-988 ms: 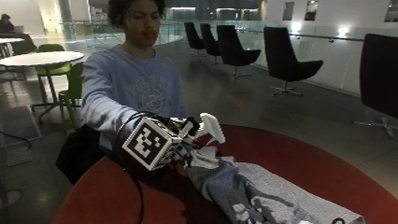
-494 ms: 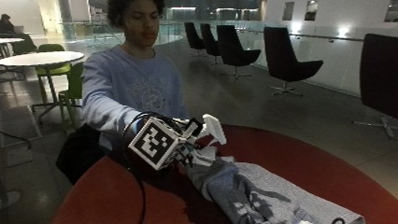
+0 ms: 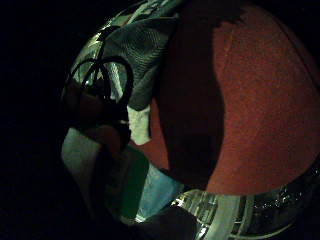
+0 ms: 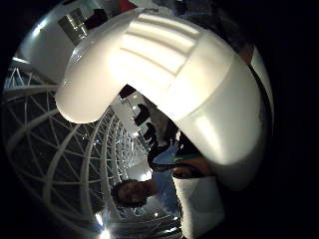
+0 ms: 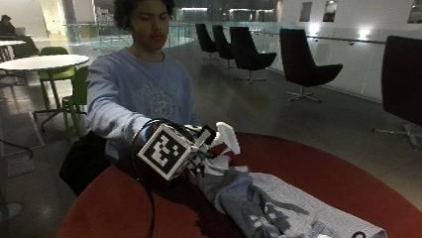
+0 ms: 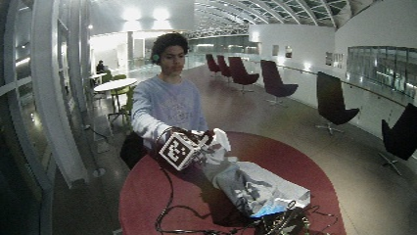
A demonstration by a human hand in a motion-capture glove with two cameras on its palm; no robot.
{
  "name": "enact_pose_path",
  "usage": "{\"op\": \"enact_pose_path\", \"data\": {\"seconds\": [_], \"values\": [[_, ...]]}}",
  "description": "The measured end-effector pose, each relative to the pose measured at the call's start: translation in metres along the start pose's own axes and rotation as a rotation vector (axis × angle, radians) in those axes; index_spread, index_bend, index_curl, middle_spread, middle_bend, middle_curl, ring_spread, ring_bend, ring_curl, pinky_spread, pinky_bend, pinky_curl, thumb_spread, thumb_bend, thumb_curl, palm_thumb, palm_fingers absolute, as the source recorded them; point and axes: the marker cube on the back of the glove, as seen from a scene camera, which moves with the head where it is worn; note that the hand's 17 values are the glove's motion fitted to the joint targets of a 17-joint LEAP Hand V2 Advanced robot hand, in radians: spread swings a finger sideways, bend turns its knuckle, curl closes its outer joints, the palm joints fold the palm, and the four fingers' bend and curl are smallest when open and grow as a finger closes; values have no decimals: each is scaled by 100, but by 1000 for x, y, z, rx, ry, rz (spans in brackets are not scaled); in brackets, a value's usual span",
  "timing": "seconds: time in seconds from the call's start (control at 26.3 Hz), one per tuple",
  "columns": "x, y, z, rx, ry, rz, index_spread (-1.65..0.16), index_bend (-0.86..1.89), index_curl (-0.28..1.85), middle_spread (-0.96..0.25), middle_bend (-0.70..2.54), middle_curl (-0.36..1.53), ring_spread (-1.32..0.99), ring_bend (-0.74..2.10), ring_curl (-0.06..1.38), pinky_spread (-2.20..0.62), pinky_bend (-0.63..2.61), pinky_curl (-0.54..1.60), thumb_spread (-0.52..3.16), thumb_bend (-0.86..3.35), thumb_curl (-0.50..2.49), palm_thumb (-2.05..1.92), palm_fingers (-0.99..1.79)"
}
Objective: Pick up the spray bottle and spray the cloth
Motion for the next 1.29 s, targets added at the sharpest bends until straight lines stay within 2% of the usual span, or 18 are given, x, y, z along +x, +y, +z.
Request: {"op": "enact_pose_path", "data": {"seconds": [0.8,1.03,1.29], "values": [[-15,4,15,10,-9,-67,-22,12,31,-2,44,47,-3,68,44,10,33,38,102,-2,52,72,118],[-35,13,33,16,-36,-173,-22,12,31,-2,43,47,-3,68,43,10,33,38,102,-2,53,72,118],[-70,17,68,134,-121,-385,-22,12,31,-2,43,47,-3,67,43,10,33,37,102,-2,53,72,117]]}}
